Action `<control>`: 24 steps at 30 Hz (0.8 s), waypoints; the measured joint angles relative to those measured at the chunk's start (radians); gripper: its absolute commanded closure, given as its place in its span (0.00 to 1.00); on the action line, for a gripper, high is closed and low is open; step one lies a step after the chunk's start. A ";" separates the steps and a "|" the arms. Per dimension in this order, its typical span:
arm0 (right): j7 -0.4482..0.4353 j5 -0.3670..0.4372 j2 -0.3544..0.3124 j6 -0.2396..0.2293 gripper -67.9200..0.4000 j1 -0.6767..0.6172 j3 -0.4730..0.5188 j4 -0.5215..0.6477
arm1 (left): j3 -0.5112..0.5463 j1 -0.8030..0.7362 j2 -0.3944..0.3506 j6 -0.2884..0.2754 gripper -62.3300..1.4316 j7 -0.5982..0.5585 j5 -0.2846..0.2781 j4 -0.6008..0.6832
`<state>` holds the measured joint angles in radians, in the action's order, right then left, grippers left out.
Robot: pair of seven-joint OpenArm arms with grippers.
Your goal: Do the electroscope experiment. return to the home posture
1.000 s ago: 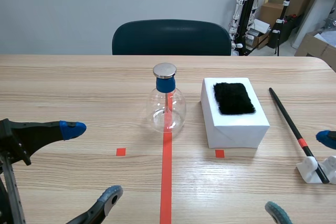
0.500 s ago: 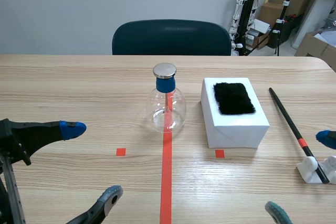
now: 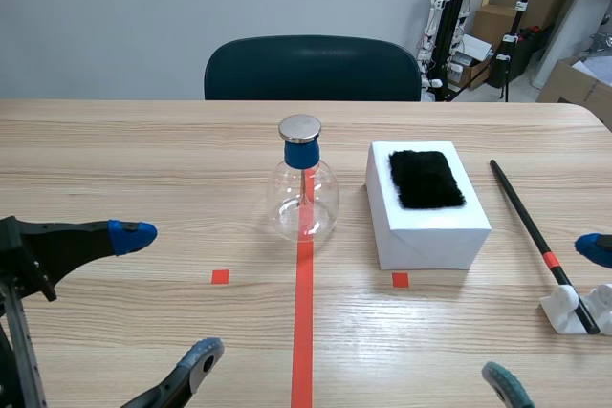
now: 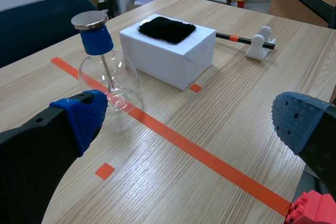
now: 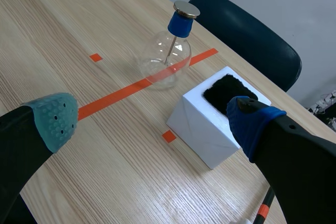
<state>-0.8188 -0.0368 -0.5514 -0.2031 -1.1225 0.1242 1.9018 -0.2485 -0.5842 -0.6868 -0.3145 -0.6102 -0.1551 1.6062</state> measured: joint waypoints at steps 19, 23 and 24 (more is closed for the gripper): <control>0.027 0.000 0.000 0.000 0.15 0.000 0.000 0.000 | 0.000 0.000 0.000 0.000 0.00 0.000 0.000 0.000; 0.031 0.000 0.000 0.000 0.15 0.000 0.000 0.000 | 0.000 0.000 0.000 0.000 0.00 0.000 0.000 0.000; 0.031 0.000 0.000 0.000 0.15 0.000 0.000 0.000 | 0.000 0.000 0.000 0.000 0.00 0.000 0.000 0.000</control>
<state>-0.7876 -0.0368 -0.5514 -0.2031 -1.1225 0.1242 1.9018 -0.2485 -0.5842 -0.6868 -0.3145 -0.6102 -0.1551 1.6062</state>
